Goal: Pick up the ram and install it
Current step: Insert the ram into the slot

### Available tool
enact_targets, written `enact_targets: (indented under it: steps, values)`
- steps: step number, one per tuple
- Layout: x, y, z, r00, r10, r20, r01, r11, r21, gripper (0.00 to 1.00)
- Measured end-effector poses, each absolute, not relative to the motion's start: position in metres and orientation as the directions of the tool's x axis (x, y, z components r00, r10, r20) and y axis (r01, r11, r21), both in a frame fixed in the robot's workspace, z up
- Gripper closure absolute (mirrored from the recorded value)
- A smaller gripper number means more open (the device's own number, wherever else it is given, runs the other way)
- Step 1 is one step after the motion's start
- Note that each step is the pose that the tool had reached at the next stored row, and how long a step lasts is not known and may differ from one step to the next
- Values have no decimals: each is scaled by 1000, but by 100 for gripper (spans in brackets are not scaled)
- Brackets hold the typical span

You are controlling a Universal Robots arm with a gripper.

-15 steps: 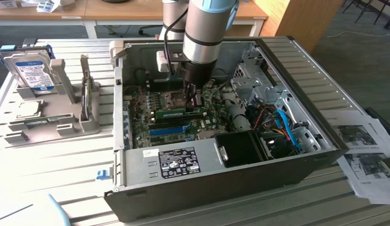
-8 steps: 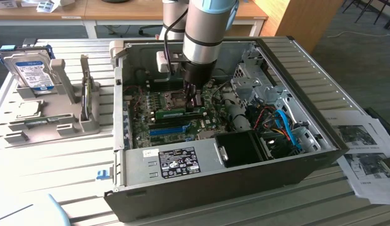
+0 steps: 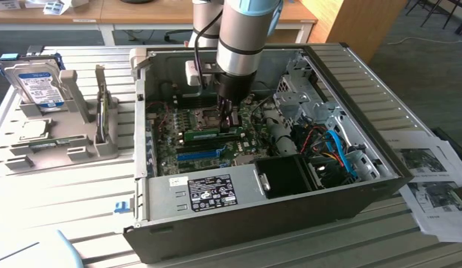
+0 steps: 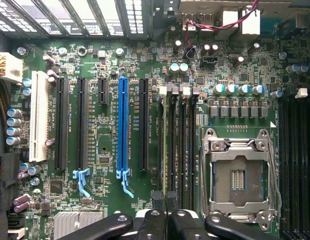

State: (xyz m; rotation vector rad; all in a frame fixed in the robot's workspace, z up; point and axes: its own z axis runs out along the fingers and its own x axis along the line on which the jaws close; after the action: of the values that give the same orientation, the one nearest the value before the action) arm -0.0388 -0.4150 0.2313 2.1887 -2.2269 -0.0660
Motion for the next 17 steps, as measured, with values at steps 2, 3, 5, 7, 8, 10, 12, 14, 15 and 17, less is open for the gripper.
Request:
enact_targets:
  steps: [2,3,5,7,8,10,12,14,15,17]
  values:
    - [-39,-415,231,-18,-1000,-16,-999,17,43,89]
    - [-39,-415,231,-18,-1000,-16,-999,17,43,89]
    - [-39,-415,231,-18,-1000,-16,-999,17,43,89]
    - [-39,-414,231,-18,-1000,-16,-999,17,43,89]
    - [-39,-414,231,-18,-1000,-16,-999,17,43,89]
    - [-39,-414,231,-16,-1000,-16,-999,15,43,89]
    - [-39,-414,231,-13,-1000,-16,-999,12,43,89]
    - [-39,-414,231,-10,-1000,-16,-999,9,43,89]
    - [-39,-414,231,-8,-1000,-16,-999,8,43,89]
    - [-39,-414,231,-6,-1000,-16,-999,5,43,89]
